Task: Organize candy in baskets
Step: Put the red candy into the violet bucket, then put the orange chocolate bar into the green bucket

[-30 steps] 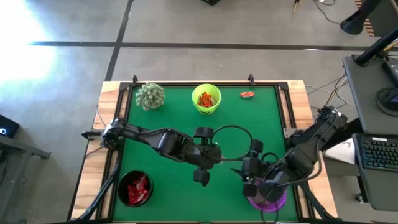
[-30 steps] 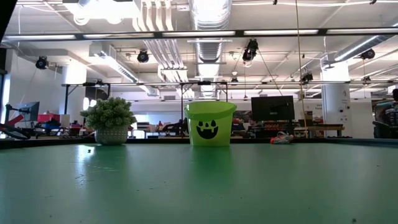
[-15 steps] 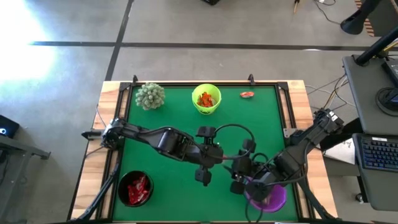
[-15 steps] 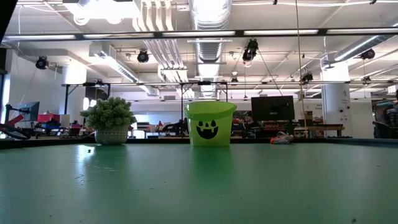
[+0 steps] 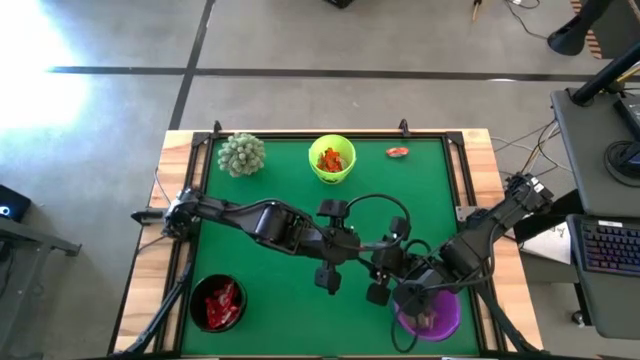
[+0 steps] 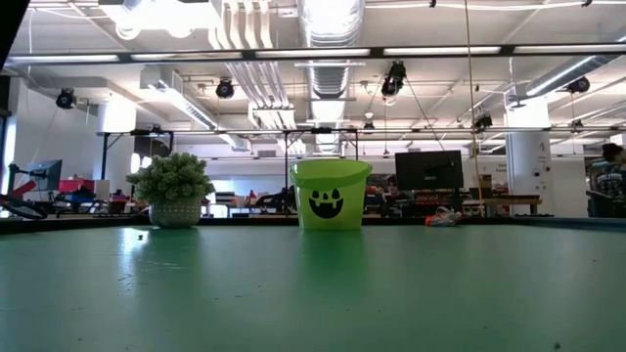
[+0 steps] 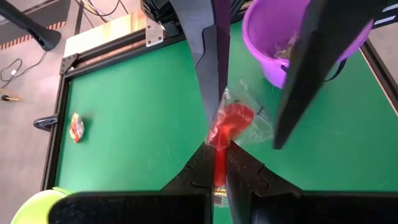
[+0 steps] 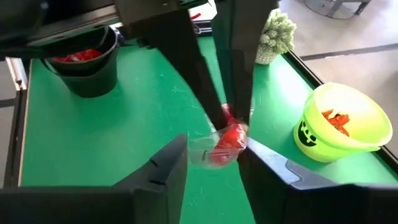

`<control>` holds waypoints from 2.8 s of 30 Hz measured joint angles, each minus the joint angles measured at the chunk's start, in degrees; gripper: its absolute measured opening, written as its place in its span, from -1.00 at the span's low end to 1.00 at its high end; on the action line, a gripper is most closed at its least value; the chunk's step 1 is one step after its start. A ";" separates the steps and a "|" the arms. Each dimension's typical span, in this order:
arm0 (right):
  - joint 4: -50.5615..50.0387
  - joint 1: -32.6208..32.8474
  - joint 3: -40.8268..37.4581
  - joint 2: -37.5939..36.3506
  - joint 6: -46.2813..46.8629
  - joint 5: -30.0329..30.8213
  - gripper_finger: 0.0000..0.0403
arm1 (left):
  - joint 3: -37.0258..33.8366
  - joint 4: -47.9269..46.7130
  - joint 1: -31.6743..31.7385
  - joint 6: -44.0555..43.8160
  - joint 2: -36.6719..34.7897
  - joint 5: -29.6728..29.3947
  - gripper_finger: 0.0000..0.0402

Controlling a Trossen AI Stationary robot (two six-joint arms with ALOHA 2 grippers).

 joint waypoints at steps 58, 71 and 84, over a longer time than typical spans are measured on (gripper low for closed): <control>-31.69 17.27 0.02 -1.42 45.91 -39.21 -0.94 | 1.53 -20.53 0.26 -6.73 -0.04 -0.17 -0.59; -31.90 17.24 -0.04 1.32 42.32 -39.43 -0.56 | 1.53 -20.38 0.95 -6.71 -0.04 -0.18 -0.59; -36.29 16.72 -0.07 -2.39 52.21 -24.23 -0.33 | -1.21 -15.31 8.03 -0.04 -0.02 -0.14 -0.59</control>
